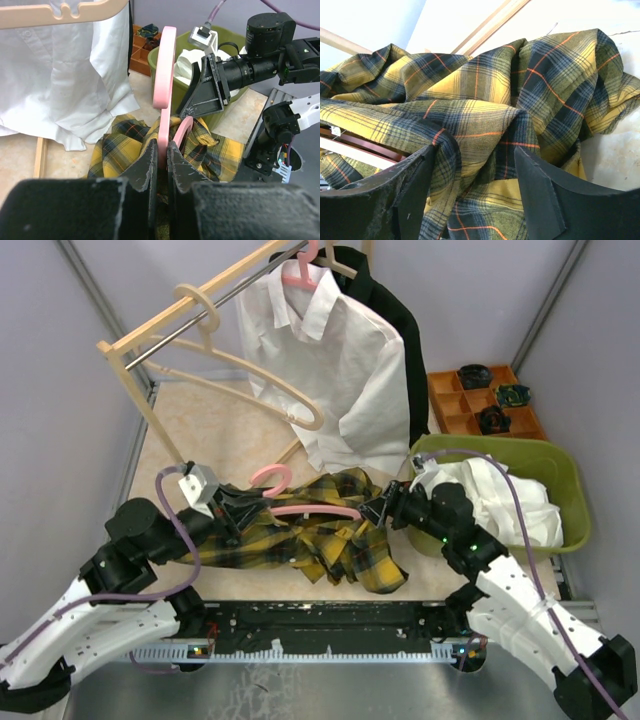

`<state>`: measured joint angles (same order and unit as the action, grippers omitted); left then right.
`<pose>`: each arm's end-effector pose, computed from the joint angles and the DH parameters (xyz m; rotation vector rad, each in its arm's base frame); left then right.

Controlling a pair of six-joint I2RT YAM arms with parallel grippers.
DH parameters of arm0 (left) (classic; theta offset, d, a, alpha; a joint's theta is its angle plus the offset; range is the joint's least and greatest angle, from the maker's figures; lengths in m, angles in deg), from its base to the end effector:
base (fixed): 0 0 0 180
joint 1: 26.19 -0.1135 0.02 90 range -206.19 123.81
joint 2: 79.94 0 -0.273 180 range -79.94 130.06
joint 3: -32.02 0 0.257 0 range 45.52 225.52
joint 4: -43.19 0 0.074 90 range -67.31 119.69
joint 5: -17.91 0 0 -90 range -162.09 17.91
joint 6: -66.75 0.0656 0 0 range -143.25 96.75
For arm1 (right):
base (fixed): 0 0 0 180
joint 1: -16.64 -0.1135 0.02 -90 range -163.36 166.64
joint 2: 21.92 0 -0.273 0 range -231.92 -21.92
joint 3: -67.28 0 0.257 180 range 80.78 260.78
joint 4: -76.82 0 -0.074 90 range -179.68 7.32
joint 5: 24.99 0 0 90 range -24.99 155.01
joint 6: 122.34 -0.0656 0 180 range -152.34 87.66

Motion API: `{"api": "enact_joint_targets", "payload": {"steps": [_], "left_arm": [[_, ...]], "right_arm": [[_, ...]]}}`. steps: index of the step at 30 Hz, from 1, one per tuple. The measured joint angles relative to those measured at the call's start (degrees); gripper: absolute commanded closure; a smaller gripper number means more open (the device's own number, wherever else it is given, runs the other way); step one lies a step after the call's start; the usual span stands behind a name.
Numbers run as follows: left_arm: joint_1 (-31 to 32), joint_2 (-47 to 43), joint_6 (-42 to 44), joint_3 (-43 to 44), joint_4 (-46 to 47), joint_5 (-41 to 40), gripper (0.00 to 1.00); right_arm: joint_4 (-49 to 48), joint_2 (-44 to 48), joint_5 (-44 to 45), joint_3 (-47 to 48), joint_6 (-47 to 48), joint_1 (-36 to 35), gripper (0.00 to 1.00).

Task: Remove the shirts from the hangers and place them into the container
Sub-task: Remove the shirt from the hanger.

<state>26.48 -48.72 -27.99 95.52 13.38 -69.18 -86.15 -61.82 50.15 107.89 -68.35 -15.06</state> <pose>0.0842 -0.1159 0.3983 0.6830 1.4330 -0.8311 0.1608 0.1191 0.2532 -0.1185 1.9804 1.0380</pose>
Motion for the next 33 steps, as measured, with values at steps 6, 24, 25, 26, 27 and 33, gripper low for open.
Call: {"api": "enact_joint_targets", "payload": {"steps": [6,24,25,26,27,33], "left_arm": [[0.04,-0.42,-0.02,0.00,0.96,-0.09,1.00],[0.07,-1.07,-0.76,-0.24,6.95,-0.42,1.00],[0.07,-1.07,-0.81,-0.28,7.10,-0.42,1.00],[0.07,-1.11,-0.83,-0.37,7.26,-0.44,1.00],[0.07,-1.14,-0.83,-0.44,7.32,-0.48,1.00],[0.07,-1.60,-0.85,-0.46,7.28,-0.79,1.00]], "right_arm": [[0.63,-0.09,0.28,0.00,-0.57,0.00,0.54],[4.90,-3.02,2.91,1.14,3.98,0.00,0.36],[4.85,-2.91,2.99,1.33,4.92,0.00,0.34],[5.09,-3.08,3.04,1.77,5.60,0.00,0.32],[5.44,-3.43,3.15,2.32,6.29,0.00,0.30],[5.42,-3.61,3.65,5.18,10.99,0.00,0.31]]}}
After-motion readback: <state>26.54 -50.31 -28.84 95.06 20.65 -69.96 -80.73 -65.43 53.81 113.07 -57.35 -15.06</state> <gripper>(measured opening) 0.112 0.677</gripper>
